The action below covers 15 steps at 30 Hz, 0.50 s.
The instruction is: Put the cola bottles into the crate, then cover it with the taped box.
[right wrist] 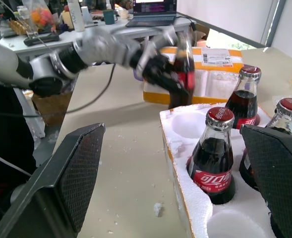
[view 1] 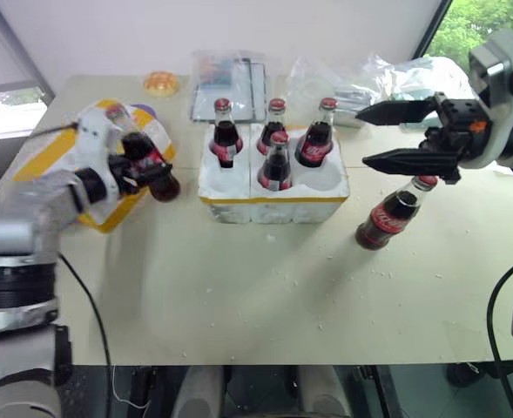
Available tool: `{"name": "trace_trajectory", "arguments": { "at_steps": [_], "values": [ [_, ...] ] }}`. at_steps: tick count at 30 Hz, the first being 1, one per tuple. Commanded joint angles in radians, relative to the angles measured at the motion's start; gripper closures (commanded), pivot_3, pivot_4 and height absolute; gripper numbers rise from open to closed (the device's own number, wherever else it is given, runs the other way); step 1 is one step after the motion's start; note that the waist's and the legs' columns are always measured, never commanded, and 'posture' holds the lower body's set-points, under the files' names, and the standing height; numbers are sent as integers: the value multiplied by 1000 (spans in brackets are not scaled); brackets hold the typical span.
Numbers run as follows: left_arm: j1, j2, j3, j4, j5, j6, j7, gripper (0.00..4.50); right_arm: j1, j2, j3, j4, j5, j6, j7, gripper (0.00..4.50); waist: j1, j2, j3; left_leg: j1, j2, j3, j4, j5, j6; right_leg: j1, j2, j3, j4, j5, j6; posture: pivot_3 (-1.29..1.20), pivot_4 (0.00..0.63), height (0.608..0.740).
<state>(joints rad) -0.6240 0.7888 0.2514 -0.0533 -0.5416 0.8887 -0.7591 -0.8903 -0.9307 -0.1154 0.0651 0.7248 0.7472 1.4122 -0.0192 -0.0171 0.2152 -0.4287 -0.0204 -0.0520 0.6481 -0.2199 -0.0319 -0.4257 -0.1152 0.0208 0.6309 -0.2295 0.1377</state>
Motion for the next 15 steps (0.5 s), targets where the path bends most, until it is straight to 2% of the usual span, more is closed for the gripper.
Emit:
{"name": "trace_trajectory", "arguments": {
  "at_steps": [1, 4, 8, 15],
  "values": [
    [-55, 97, 95, -129, -176, 48, -156, 1691, -28, -22, -24, -8, 0, -17, 9, 0, 2, 0, 0, 0, 0, 0, 0, 0, 0, 0, 0, 0, 0, 0, 0, 0, 150, 737],
    [-117, 121, 68, -114, -227, 68, -204, 1691, -20, -20, -27, -13, -2, -18, 9, 0, 8, 0, 0, 1, 0, 0, 0, 0, 0, 1, 0, -1, 0, 0, 0, 0, 150, 737],
    [-200, 84, -25, -47, -190, 13, -226, 1691, -13, -15, -30, -20, -2, -19, 3, 0, 4, 0, 0, 1, 0, 0, 1, 0, 0, 2, 0, -1, 0, 0, 0, 0, 150, 737],
    [-354, -73, -197, 198, -39, -156, -255, 1691, 27, -22, -64, -68, 22, 2, -31, 0, 4, 0, 0, 1, 0, 0, 1, 0, 0, 2, 0, -1, 1, 0, 0, 0, 150, 737]
  ]
}}
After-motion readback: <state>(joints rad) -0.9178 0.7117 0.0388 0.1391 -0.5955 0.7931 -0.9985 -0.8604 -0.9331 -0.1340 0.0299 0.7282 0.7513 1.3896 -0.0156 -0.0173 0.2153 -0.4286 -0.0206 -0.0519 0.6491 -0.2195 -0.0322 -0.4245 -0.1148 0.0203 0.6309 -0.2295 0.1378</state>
